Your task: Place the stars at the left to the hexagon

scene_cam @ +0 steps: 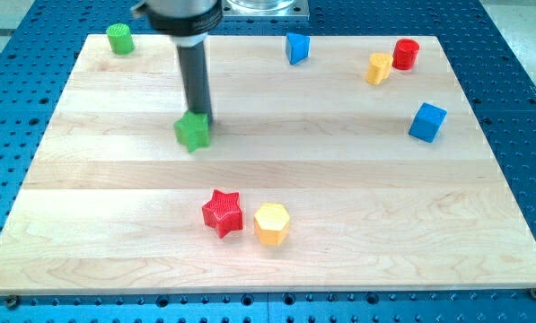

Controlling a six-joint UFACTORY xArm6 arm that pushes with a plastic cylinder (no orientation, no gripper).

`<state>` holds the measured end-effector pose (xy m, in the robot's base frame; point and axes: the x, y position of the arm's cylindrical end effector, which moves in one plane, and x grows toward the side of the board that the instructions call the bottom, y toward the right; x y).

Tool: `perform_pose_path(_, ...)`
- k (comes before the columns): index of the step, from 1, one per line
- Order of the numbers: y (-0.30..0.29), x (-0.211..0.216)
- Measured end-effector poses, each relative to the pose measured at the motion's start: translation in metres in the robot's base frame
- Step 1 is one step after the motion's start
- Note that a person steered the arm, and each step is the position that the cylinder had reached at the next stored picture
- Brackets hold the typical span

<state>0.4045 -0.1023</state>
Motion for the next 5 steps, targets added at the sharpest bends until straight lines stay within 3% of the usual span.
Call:
perform_pose_path(1,-0.007,0.042)
perform_pose_path(2,-0.033,0.043)
perform_pose_path(4,-0.014,0.091)
perform_pose_path(5,-0.014,0.079)
